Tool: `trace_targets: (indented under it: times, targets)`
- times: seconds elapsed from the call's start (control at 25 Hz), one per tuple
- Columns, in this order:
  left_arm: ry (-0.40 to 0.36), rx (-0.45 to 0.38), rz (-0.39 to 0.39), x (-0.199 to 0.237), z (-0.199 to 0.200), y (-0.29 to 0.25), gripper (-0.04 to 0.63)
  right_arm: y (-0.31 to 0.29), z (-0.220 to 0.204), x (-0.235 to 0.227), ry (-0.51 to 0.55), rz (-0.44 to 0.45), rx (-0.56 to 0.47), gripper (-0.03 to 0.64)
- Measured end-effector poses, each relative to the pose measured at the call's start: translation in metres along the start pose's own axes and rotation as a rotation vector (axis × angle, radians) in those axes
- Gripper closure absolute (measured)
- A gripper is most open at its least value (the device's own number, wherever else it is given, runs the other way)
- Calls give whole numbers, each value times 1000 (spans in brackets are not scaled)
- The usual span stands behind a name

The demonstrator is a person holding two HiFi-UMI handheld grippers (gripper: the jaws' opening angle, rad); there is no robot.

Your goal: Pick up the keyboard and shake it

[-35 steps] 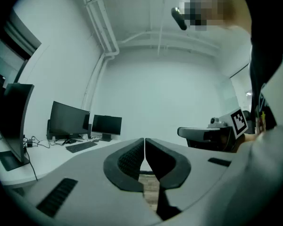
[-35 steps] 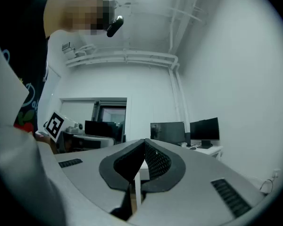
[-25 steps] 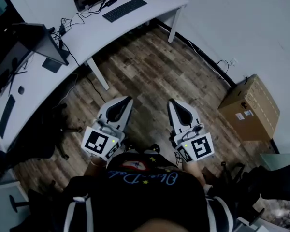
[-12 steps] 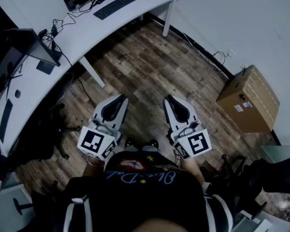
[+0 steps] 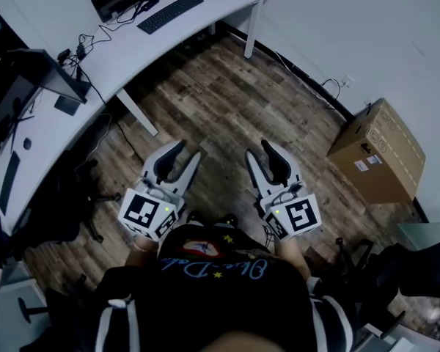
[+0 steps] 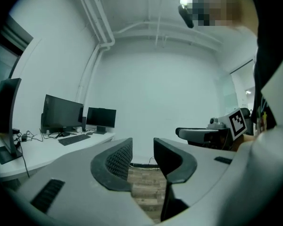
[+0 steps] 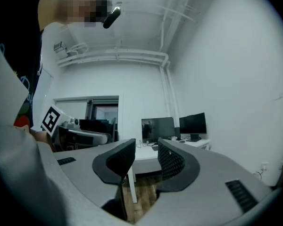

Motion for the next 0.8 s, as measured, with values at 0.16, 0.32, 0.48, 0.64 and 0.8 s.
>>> trace_targets:
  times: [0.16,0.32,0.48,0.64,0.8]
  targets:
    - [-1,2,2,-16,-1,-6,456,14,-5,-11,-3,-5,8,466]
    - [2,6,7,-27,-1,-8,441,23,-6,-19,-17,-8,5,452]
    - [14,1,9,-32,1,-9,437,32,-7,-24,-31,-10,-10,446]
    - [17,10,-3,-32,0,-11,436,36,-11,-25,-46,-21,-3,442]
    - [22,5,-10,-29,2,-17,437,33,-11,-30,-49,-23,4,440]
Point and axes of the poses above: the fingertips, and each gripper's own axes: y backward along the fingers, x to its left, z out of its top, the point moved 4 cm from there along y, backward along the fingers, and after that the axes turned 9 degrees about x, right-handed, at the moved point
